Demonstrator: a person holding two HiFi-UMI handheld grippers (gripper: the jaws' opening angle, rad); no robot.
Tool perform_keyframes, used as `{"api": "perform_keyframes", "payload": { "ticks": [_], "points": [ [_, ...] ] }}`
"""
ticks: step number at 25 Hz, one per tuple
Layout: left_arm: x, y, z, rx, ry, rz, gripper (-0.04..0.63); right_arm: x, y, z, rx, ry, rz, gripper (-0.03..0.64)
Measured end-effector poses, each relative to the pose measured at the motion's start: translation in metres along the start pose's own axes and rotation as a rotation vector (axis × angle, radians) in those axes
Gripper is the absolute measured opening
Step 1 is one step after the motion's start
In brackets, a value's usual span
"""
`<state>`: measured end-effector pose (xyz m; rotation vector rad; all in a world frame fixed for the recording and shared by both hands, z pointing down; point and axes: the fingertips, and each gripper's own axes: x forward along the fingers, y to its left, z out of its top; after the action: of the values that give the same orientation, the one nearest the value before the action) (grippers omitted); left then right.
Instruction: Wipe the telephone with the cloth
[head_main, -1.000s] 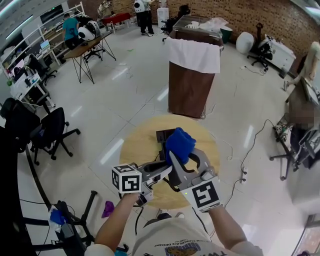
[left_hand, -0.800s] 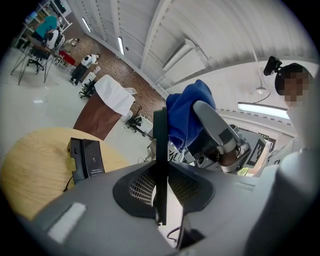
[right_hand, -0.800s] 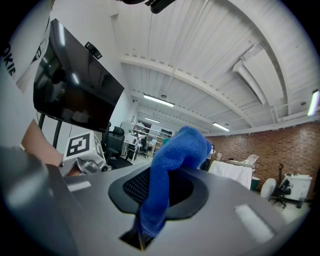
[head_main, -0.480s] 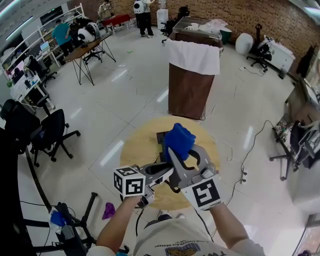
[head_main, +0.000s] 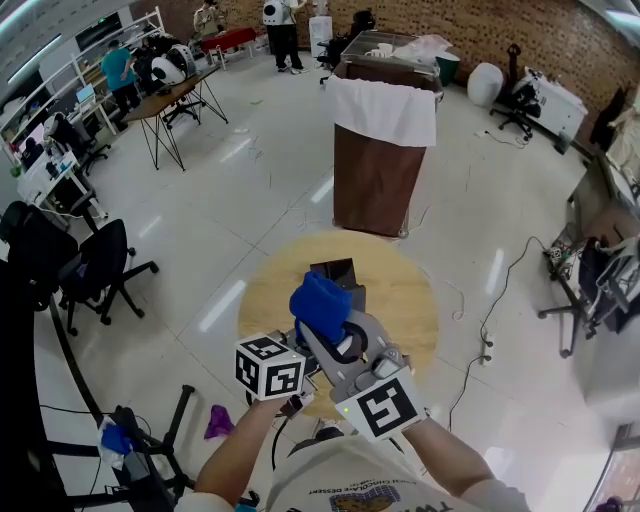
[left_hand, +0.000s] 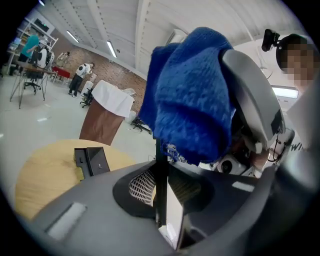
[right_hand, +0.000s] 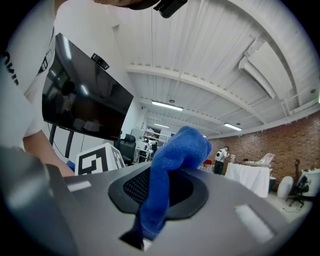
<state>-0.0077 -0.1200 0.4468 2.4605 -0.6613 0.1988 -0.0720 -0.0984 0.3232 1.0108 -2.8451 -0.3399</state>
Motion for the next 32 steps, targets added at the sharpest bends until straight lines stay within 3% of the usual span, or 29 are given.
{"api": "perform_keyframes", "payload": {
  "ticks": [9, 32],
  "points": [
    [-0.005, -0.001, -0.002, 0.036, 0.009, 0.023, 0.063, 0.011, -0.002, -0.012, -0.005, 0.024, 0.001, 0.060],
    [-0.005, -0.005, -0.016, 0.051, 0.034, 0.018, 0.063, 0.022, -0.040, 0.024, -0.142, -0.035, -0.054, 0.060]
  ]
}}
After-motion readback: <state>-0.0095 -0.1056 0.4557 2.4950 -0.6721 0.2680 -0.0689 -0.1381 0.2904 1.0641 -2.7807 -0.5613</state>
